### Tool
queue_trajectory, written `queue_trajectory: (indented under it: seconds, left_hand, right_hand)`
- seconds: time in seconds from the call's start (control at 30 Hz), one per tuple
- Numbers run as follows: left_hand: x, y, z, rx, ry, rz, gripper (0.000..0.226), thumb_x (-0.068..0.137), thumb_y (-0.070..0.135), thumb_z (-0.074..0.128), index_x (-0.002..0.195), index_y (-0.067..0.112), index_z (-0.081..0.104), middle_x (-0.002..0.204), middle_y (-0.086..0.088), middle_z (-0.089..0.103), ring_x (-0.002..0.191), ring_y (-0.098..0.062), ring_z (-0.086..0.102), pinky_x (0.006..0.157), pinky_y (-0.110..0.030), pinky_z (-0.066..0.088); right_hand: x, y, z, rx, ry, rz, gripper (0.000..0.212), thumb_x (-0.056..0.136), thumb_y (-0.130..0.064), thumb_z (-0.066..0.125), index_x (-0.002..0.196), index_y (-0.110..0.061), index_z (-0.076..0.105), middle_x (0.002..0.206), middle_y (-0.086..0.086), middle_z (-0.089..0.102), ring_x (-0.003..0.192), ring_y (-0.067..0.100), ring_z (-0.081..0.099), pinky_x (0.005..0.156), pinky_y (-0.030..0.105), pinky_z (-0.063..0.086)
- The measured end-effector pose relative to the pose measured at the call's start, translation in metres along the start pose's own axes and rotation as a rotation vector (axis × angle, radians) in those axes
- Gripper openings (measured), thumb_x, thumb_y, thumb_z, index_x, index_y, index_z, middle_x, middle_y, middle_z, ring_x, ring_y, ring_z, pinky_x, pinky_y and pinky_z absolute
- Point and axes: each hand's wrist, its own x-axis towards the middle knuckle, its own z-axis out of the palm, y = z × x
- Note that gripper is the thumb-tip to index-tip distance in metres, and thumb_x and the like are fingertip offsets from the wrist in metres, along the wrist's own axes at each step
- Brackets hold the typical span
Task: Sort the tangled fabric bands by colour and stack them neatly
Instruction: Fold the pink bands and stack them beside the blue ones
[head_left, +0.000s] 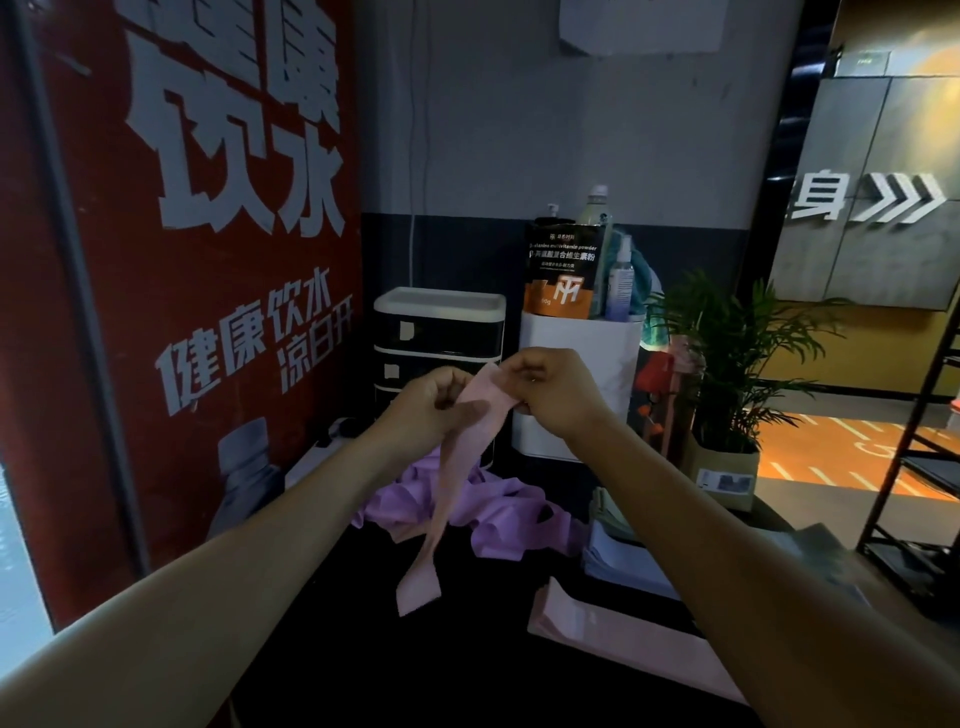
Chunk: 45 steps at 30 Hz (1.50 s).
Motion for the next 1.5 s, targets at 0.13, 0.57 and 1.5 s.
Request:
queue_trajectory:
  seconds: [0.13, 0.57, 1.5]
  left_hand:
    - [-0.006, -0.021, -0.003, 0.101, -0.094, -0.080, 0.009, 0.088, 0.008, 0.062, 0.096, 0.010, 0.062, 0.089, -0.003, 0.065, 0.080, -0.014, 0.061, 0.069, -0.024, 0.050]
    - [-0.019, -0.090, 0.000, 0.474, -0.196, -0.146, 0.002, 0.091, 0.012, 0.058, 0.090, 0.011, 0.059, 0.083, 0.003, 0.062, 0.076, -0.009, 0.056, 0.068, -0.017, 0.043]
    - [-0.024, -0.096, 0.076, -0.076, 0.173, -0.398, 0.010, 0.086, -0.005, 0.060, 0.083, 0.005, 0.057, 0.093, -0.024, 0.062, 0.077, -0.026, 0.059, 0.057, -0.028, 0.056]
  right_hand:
    - [0.007, 0.006, -0.011, -0.046, 0.164, -0.020, 0.010, 0.089, -0.006, 0.059, 0.091, -0.007, 0.069, 0.075, -0.001, 0.061, 0.076, 0.016, 0.058, 0.079, 0.036, 0.052]
    - [-0.010, 0.047, -0.053, -0.047, 0.420, 0.144, 0.011, 0.089, -0.010, 0.059, 0.091, -0.004, 0.068, 0.079, 0.002, 0.063, 0.081, 0.019, 0.060, 0.081, 0.035, 0.052]
    - [-0.160, 0.147, -0.163, -0.194, 0.674, 0.607, 0.022, 0.085, -0.021, 0.066, 0.064, -0.020, 0.062, 0.079, 0.008, 0.059, 0.079, 0.023, 0.053, 0.071, 0.037, 0.044]
